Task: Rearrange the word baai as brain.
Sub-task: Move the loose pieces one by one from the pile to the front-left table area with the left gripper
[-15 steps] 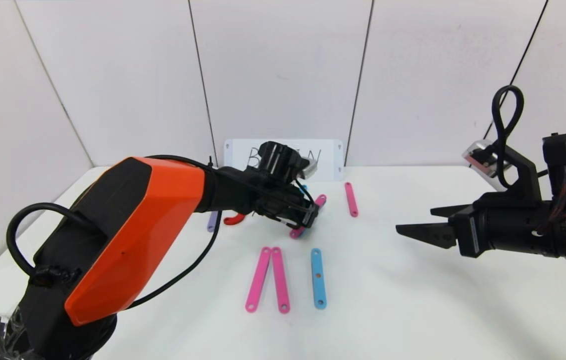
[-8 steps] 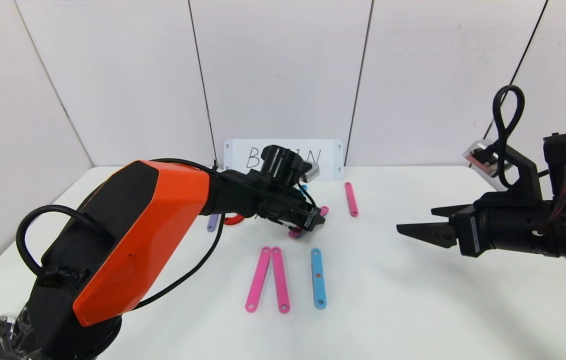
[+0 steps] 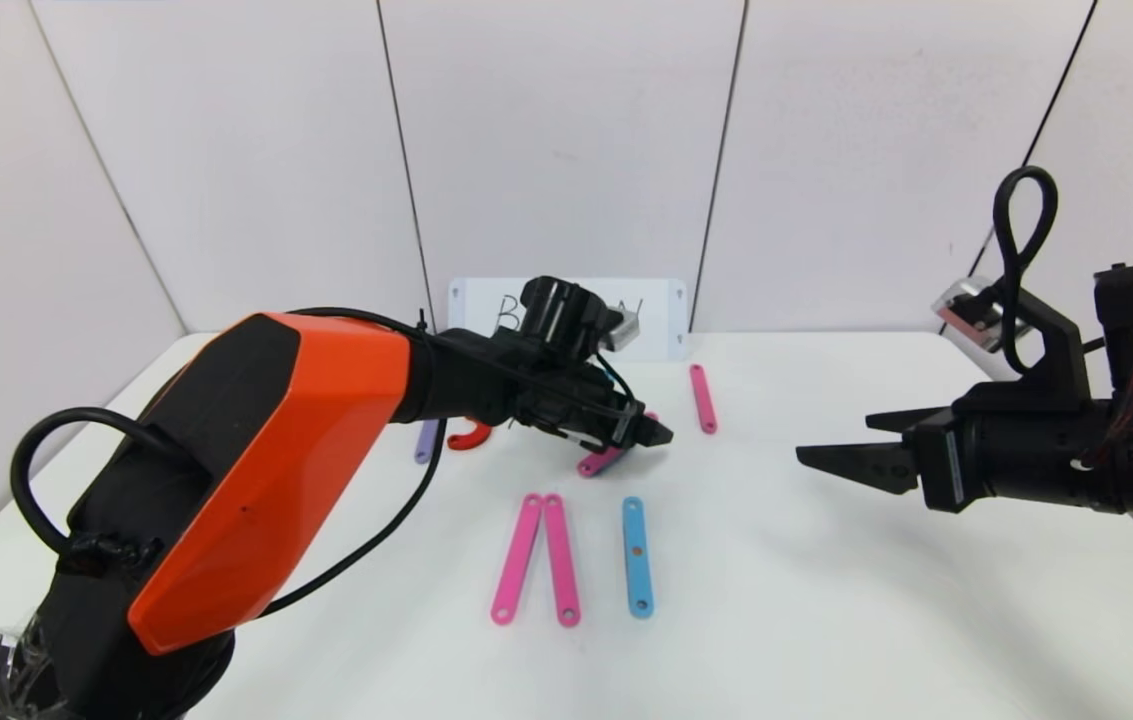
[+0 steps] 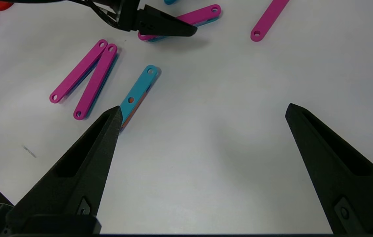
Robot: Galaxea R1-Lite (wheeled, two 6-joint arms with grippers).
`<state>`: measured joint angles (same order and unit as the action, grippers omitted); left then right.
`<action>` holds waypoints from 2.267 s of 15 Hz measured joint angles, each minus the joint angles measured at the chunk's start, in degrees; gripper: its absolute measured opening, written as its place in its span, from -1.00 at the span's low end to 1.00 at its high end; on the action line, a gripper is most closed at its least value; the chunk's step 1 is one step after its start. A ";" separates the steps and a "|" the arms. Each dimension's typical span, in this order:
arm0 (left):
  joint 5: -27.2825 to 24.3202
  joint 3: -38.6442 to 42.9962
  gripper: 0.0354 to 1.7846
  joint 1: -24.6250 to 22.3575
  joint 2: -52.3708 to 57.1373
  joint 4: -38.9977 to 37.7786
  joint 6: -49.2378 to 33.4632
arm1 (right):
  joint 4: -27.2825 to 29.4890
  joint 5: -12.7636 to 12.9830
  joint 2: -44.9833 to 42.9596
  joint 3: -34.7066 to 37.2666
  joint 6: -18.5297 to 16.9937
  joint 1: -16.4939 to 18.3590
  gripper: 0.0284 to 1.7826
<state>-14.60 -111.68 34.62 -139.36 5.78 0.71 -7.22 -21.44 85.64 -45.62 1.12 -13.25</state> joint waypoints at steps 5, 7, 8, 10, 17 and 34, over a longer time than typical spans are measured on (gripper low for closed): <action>0.02 -0.09 0.96 -3.84 7.28 4.69 -1.06 | -0.02 -1.54 -0.89 -0.07 -0.24 0.35 0.94; 0.69 1.43 0.96 -5.85 10.95 7.41 -0.98 | -0.02 -1.56 -0.94 0.00 -0.07 0.35 0.94; 1.02 2.47 0.96 -6.97 12.81 8.74 -0.91 | -0.02 -1.60 -0.94 0.09 -0.05 0.35 0.94; 3.74 4.60 0.96 -9.83 16.32 12.69 -0.61 | -0.02 -1.67 -0.55 0.28 -0.02 0.35 0.94; 11.34 5.23 0.96 -20.49 20.78 19.93 -0.18 | -0.05 -1.76 2.76 -0.22 0.02 0.35 0.94; 13.42 2.89 0.96 -35.44 10.18 27.95 2.24 | -6.17 -1.43 6.83 1.00 -0.27 0.57 0.94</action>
<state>-1.18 -108.79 -0.82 -129.18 33.73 2.95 -13.39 -22.87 92.47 -44.62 0.85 -12.68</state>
